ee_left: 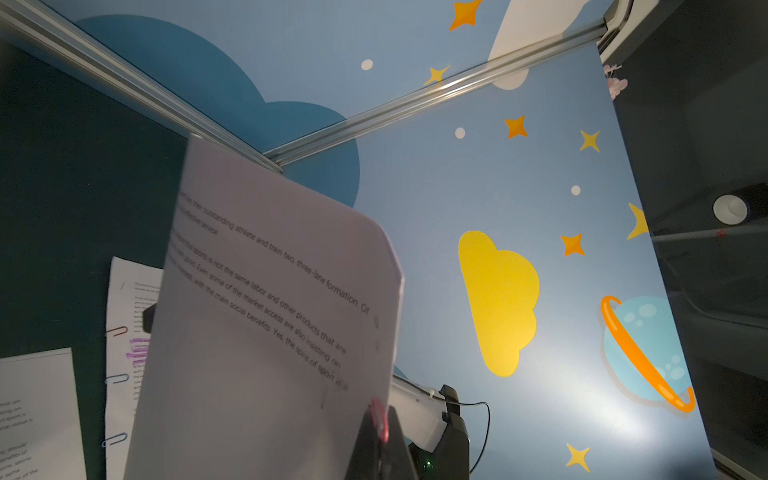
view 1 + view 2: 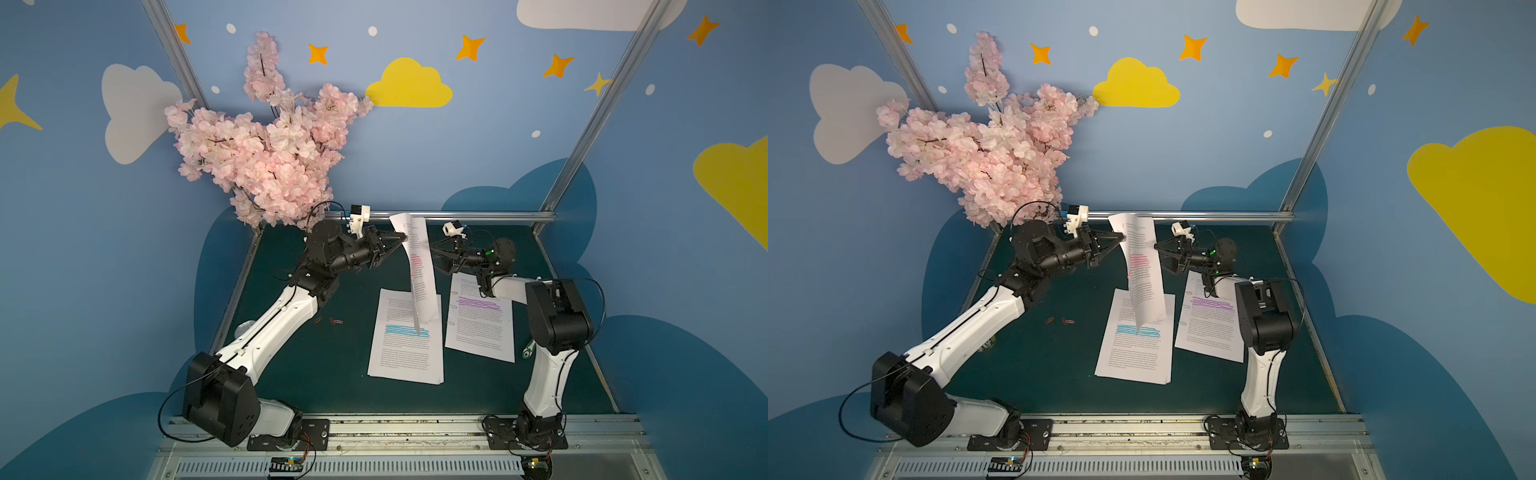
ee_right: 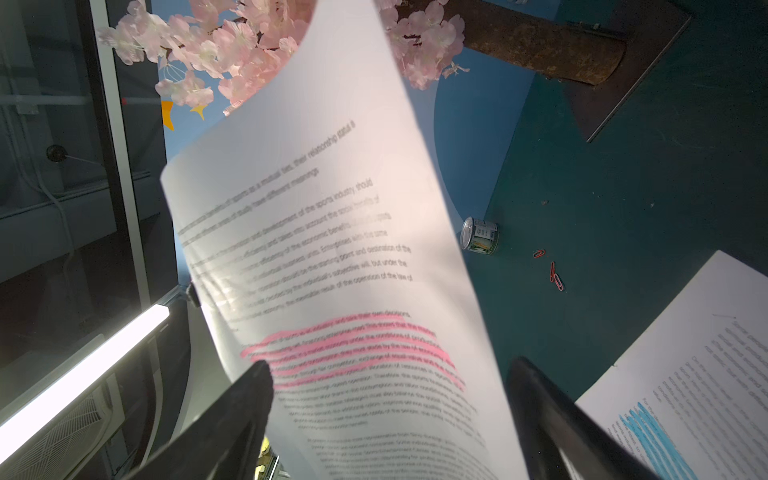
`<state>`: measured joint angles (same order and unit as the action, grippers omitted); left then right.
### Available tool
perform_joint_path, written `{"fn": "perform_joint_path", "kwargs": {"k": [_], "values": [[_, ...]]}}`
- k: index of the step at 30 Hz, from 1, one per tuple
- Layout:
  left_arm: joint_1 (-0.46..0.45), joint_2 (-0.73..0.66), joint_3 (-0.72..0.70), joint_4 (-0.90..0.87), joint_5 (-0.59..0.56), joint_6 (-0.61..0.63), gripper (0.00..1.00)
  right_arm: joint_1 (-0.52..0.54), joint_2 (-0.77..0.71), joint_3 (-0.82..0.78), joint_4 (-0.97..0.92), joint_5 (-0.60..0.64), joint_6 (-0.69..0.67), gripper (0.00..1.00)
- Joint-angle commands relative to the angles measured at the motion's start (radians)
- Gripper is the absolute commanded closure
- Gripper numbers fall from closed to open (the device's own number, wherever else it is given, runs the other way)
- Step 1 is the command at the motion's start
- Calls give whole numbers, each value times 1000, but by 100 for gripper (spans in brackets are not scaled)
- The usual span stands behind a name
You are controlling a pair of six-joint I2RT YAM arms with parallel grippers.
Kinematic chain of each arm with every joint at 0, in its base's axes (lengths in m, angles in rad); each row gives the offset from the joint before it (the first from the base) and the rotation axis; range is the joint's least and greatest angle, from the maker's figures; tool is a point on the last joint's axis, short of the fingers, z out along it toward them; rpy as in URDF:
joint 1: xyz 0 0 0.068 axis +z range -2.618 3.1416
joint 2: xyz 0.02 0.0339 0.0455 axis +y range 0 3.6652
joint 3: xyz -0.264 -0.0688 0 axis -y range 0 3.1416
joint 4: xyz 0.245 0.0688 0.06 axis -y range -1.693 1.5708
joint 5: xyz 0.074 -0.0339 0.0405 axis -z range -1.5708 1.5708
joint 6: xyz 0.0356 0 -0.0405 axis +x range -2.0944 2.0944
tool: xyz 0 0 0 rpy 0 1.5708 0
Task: Unclip the paperclips from the documents
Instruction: Pick up the document from the center of the board.
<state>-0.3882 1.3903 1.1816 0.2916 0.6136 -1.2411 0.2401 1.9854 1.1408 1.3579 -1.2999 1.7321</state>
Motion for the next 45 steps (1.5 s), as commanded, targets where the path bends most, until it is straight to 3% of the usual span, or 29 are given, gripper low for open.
{"fn": "perform_joint_path", "kwargs": {"k": [1, 10, 17, 22, 26, 28, 29, 30, 31, 32, 35, 37, 40, 45], "values": [[44, -45, 2, -38, 32, 61, 97, 9, -57, 6, 50, 4, 18, 11], [37, -23, -3, -7, 61, 53, 97, 53, -22, 40, 47, -28, 17, 22], [31, -39, -30, -11, 86, 53, 97, 60, 5, 86, 49, -39, 14, 48], [35, -56, -27, -83, 95, 109, 97, 58, 17, 103, 49, -56, 9, 80], [48, -71, -3, -232, 96, 225, 97, 47, -5, 104, 0, -90, -28, 90], [51, -75, 25, -331, 95, 306, 97, 43, -32, 97, -84, -109, -99, 88], [51, -78, 48, -385, 86, 354, 97, 39, -52, 91, -159, -120, -159, 82], [52, -77, 74, -433, 80, 394, 97, 37, -71, 86, -234, -127, -226, 68], [51, -72, 112, -484, 82, 436, 97, 35, -95, 81, -363, -134, -325, 47], [49, -64, 151, -526, 88, 466, 97, 33, -119, 81, -498, -136, -435, 34], [33, -25, 241, -574, 125, 489, 97, 39, -163, 117, -885, -134, -737, 21], [4, 1, 297, -594, 141, 491, 97, 46, -153, 150, -962, -145, -792, 18], [-54, 38, 357, -573, 168, 454, 97, 52, -110, 160, -757, -154, -637, 15], [-115, 67, 387, -461, 177, 341, 97, 47, -9, 162, -129, -109, -121, 12]]}}
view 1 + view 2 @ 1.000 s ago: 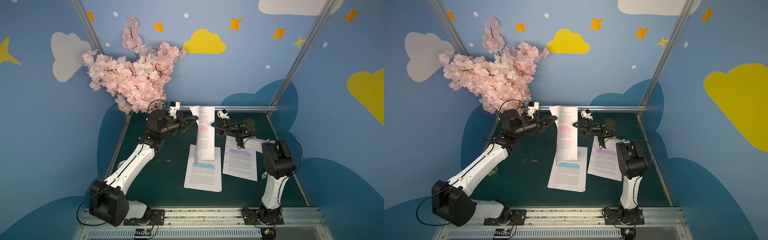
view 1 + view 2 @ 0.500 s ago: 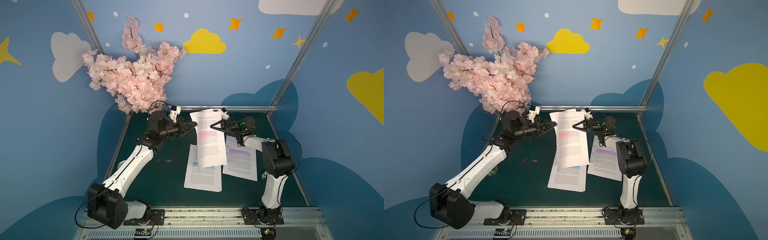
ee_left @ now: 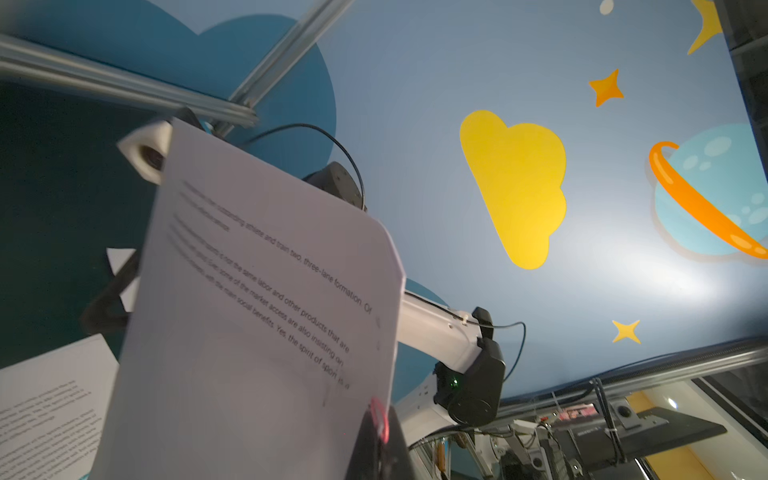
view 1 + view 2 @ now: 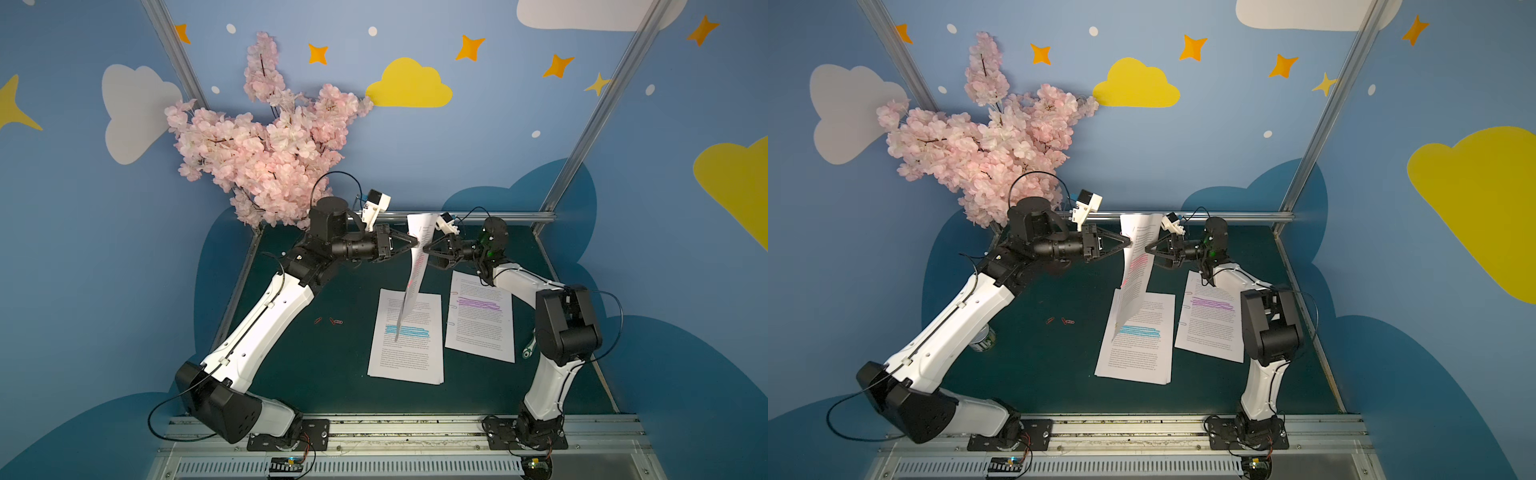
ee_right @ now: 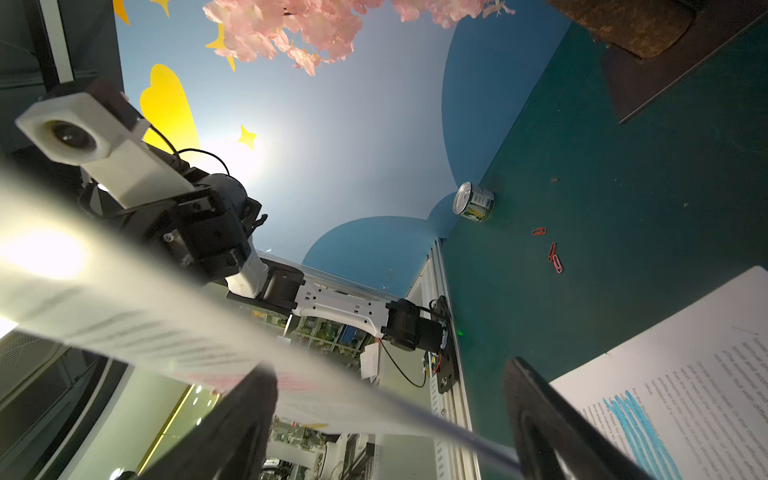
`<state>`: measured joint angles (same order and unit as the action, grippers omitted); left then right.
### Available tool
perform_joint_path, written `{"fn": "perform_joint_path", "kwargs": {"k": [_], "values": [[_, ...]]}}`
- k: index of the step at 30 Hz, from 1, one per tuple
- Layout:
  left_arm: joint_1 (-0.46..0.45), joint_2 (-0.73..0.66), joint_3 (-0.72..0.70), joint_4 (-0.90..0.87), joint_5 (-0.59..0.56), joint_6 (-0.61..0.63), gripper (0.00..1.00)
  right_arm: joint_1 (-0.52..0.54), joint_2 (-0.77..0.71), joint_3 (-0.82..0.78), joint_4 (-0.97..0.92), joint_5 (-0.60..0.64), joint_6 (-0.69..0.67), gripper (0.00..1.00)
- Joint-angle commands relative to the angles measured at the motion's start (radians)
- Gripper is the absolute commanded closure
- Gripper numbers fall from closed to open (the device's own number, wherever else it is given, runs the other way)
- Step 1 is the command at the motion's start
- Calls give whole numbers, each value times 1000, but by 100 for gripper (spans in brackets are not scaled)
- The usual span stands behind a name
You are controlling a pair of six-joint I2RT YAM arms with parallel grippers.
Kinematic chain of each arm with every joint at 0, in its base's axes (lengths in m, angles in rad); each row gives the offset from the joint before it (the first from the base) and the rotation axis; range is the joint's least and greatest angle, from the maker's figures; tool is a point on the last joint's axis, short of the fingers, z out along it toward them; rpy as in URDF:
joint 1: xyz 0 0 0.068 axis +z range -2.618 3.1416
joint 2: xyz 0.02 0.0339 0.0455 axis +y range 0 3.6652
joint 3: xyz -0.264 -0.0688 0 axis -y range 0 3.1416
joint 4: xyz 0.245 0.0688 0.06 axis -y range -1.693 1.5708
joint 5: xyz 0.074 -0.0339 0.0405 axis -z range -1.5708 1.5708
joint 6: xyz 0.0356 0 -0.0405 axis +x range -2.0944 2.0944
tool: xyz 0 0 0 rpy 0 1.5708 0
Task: Unclip the paperclips from the documents
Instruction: Pick up the document from the center of the board.
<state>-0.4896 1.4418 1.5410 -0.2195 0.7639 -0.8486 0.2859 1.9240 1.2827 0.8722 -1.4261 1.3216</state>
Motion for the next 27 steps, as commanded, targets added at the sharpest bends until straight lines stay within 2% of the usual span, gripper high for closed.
{"fn": "perform_joint_path", "kwargs": {"k": [1, 2, 4, 9, 15, 19, 21, 24, 27], "values": [[-19, 15, 35, 70, 22, -73, 97, -3, 73, 24, 467, 37, 381, 12], [-19, 15, 37, 91, 18, -98, 97, -8, 87, 18, 534, 67, 448, 11], [-16, 5, 38, 137, 8, -141, 97, -13, 71, -9, 536, 98, 433, 10], [17, 5, 46, 262, -18, -244, 97, -17, 46, -10, 535, 75, 461, 9], [57, 36, 35, 371, 10, -311, 97, -48, -39, -57, 536, 110, 496, 3], [89, 50, -31, 587, -16, -422, 97, -56, -112, -89, 535, 144, 517, 2], [83, 80, -17, 643, -19, -463, 97, -54, -129, -96, 535, 155, 524, 2], [35, 122, 63, 585, 2, -440, 97, -47, -133, -90, 535, 153, 527, 2], [-4, 144, 85, 631, -6, -483, 97, -32, -124, -71, 535, 149, 525, 2]]}}
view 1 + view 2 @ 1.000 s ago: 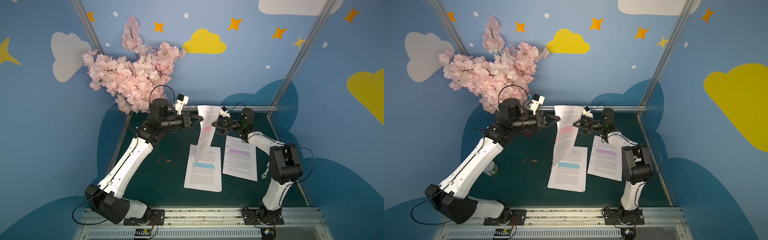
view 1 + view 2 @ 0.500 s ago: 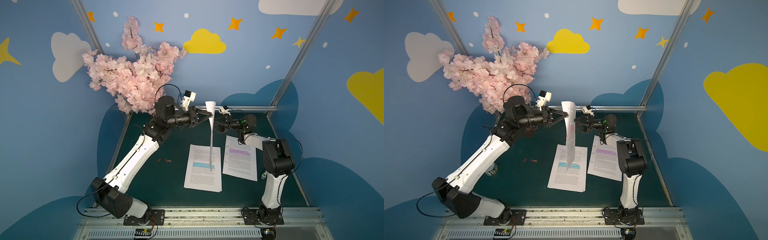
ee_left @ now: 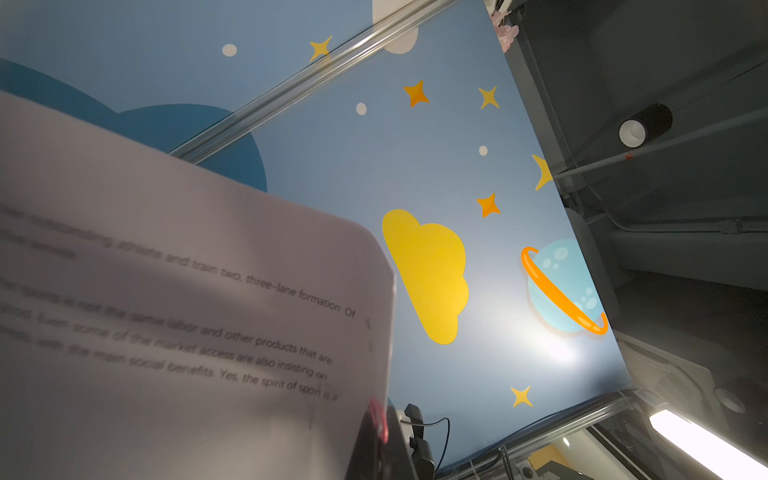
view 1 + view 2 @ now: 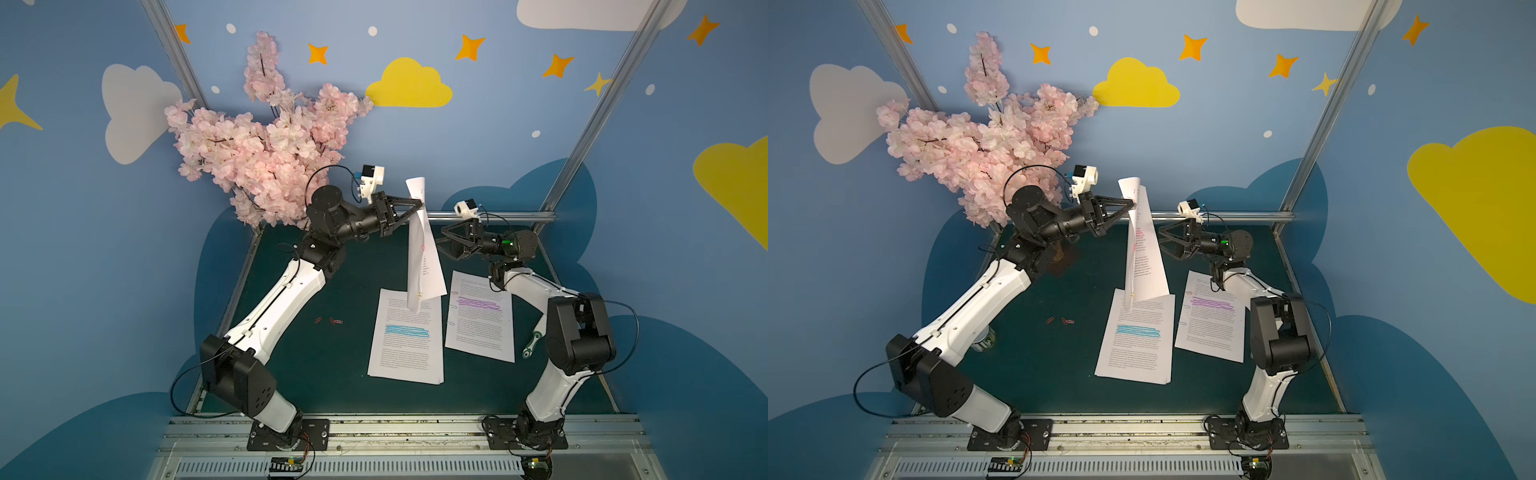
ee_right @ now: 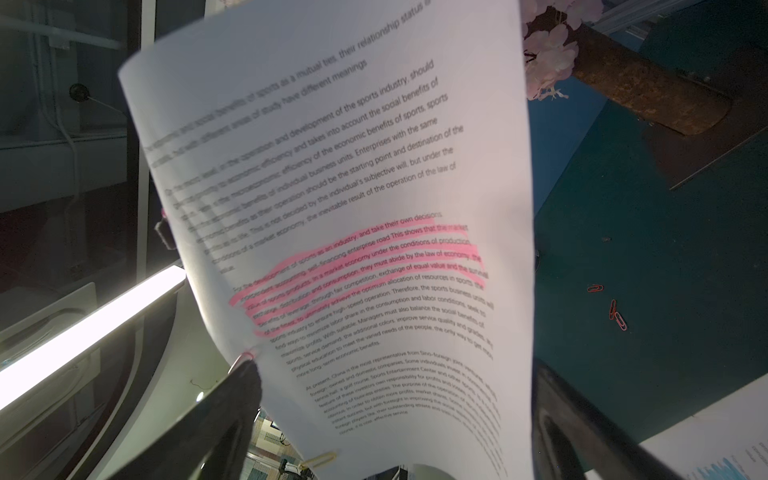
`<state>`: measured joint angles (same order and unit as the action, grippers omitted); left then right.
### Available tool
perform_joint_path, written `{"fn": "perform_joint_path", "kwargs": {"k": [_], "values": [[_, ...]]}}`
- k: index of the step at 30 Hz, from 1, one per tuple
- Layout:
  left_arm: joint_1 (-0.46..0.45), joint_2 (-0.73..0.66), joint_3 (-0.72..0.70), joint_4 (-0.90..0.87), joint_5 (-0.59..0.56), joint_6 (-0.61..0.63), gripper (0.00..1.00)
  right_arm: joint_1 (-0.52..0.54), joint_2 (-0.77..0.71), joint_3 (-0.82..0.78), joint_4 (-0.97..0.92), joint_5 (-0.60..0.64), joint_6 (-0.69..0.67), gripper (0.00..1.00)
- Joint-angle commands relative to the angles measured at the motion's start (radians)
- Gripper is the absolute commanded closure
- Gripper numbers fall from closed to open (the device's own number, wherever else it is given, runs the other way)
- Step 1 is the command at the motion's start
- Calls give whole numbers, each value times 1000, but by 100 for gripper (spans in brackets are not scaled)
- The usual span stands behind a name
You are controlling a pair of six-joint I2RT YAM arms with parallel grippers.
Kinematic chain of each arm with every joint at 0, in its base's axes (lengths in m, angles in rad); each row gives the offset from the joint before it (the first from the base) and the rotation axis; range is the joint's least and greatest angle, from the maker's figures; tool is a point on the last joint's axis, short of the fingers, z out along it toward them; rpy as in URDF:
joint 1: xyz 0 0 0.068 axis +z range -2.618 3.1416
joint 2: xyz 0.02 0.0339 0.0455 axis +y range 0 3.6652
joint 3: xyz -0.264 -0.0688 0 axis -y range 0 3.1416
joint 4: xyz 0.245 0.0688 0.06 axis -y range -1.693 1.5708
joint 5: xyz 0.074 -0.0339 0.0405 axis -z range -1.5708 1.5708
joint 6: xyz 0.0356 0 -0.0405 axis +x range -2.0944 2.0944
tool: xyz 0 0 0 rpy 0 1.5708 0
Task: Unclip the paperclips from the documents
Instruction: Pick up the document from the center of the board.
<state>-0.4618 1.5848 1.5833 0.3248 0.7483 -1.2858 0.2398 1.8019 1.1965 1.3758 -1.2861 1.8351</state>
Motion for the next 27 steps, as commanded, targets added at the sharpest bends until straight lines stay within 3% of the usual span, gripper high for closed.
{"fn": "perform_joint_path", "kwargs": {"k": [1, 8, 14, 20, 27], "values": [[-39, 4, 53, 85, 11, -49, 97, 18, 2, 19, 31, 8, 11, 2], [-84, -12, 115, 43, 0, -44, 97, 18, 14, -27, 31, 21, -28, 2], [-93, -84, 19, 139, -46, -83, 97, 31, -9, -8, 32, 31, -46, 2], [19, -157, -268, 383, -36, -191, 97, 54, -62, -14, 31, 17, -15, 3], [151, -157, -285, 392, 57, -201, 97, 75, -119, -90, 32, 46, -10, 3]]}}
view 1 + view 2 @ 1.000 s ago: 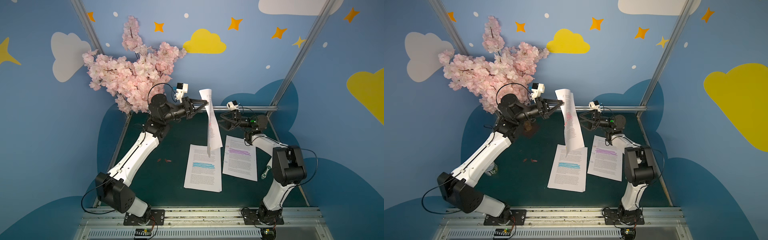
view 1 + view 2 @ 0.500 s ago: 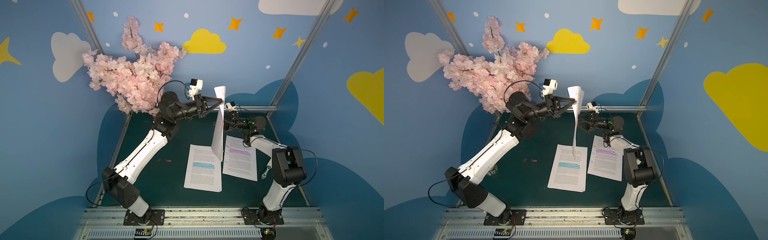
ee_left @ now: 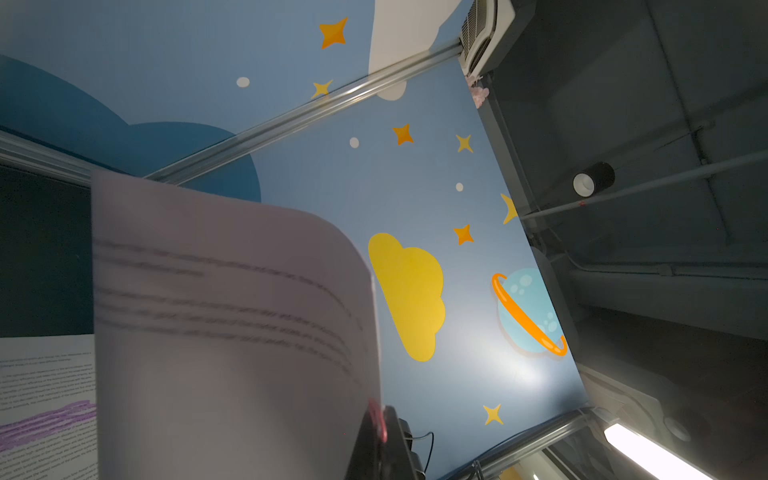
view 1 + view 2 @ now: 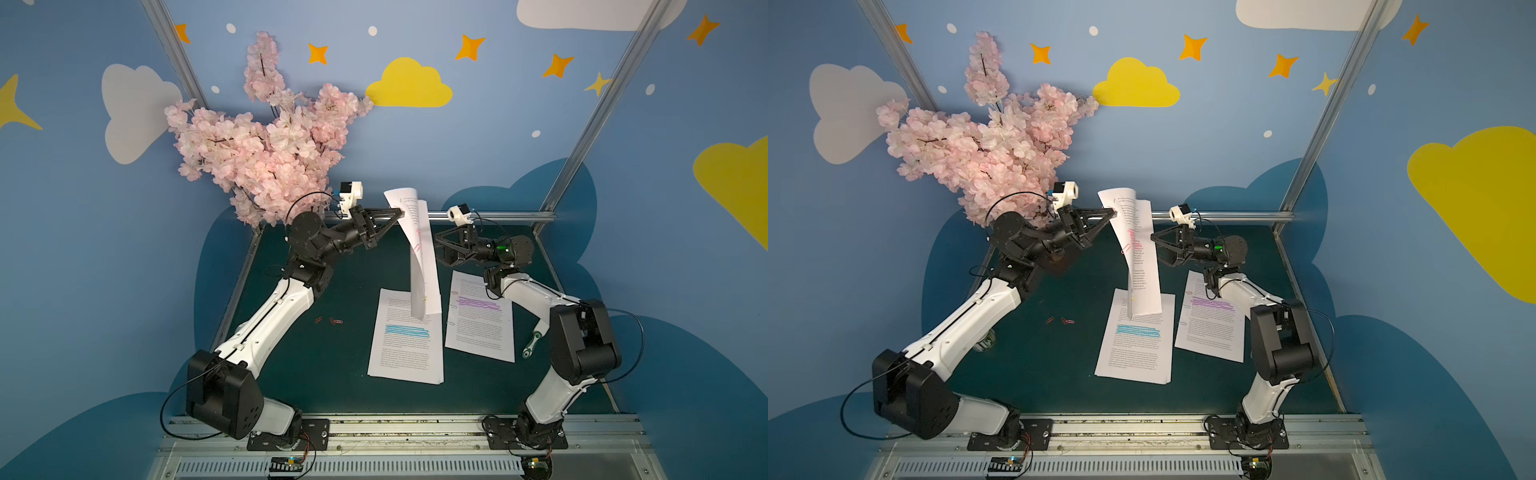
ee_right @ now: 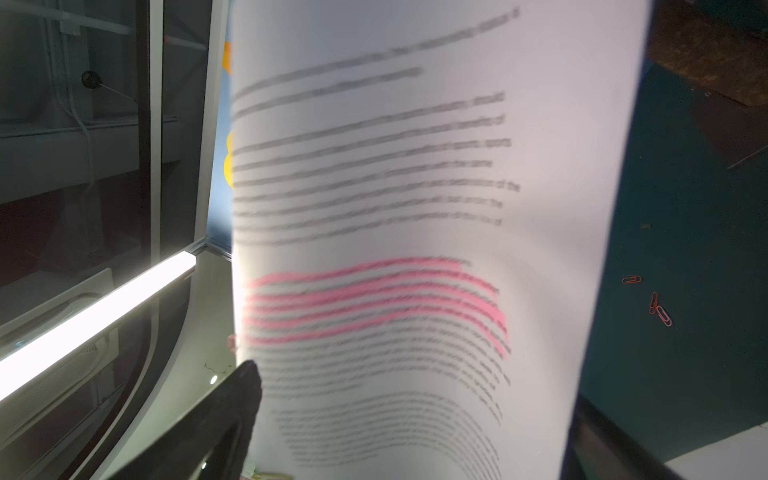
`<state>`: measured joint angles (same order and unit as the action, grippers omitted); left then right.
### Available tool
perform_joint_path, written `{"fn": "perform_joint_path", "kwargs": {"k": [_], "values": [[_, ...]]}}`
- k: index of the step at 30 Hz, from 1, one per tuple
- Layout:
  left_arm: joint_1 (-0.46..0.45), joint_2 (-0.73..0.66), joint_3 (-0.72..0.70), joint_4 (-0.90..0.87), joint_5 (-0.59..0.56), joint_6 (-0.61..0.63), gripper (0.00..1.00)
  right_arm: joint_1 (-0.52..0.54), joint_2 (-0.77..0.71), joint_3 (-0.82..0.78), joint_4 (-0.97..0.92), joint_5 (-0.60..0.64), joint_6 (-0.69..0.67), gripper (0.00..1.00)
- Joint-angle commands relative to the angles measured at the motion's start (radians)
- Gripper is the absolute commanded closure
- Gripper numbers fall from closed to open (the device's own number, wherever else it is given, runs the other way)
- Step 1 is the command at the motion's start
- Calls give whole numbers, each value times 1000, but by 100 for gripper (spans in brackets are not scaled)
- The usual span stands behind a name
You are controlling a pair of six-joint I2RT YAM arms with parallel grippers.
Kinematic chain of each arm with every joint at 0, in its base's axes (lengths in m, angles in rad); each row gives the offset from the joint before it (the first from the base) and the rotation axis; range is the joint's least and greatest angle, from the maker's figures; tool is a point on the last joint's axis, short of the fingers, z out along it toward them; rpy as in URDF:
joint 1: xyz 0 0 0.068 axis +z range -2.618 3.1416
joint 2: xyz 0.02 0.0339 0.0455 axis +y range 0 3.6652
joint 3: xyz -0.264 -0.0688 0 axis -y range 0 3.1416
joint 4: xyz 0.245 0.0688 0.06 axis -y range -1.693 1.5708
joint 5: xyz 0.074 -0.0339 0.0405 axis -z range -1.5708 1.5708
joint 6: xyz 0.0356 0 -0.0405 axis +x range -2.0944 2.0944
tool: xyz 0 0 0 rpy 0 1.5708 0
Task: Unclip the paperclips from the documents
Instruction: Pick up the document from the center of the board.
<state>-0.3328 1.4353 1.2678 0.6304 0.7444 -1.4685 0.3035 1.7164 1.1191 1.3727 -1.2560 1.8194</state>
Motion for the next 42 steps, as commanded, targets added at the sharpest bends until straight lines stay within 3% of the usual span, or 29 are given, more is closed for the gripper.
{"fn": "perform_joint_path", "kwargs": {"k": [1, 11, 16, 19, 26, 27, 30, 34, 38, 40, 42], "values": [[34, -5, 26, 86, 72, -19, 97, 13, -33, -15, 35, 18, 7, 3], [90, -10, -16, 29, 158, 20, 97, 25, 9, 1, 34, 34, 21, 4], [89, -11, -58, 97, 157, -20, 97, 28, 63, 41, 31, 37, 24, 12], [90, -19, -67, 109, 159, -24, 97, 28, 97, 74, 24, 33, 17, 31], [104, -21, -61, 61, 194, 17, 97, 25, 137, 139, -32, -24, -6, 100], [109, -25, -57, 23, 205, 43, 97, 24, 132, 138, -55, -31, -20, 100], [119, -45, -21, -238, 248, 238, 94, 22, 84, 131, -205, -58, -131, 100], [120, -55, 39, -603, 258, 528, 82, 22, -20, 145, -643, -100, -460, 100], [120, -44, 49, -742, 240, 643, 66, 15, -88, 219, -1105, -133, -786, 100], [119, -45, 56, -788, 219, 681, 56, 11, -95, 254, -1247, -156, -892, 100], [118, -41, 80, -861, 197, 737, 51, 7, -100, 257, -1285, -160, -917, 100]]}}
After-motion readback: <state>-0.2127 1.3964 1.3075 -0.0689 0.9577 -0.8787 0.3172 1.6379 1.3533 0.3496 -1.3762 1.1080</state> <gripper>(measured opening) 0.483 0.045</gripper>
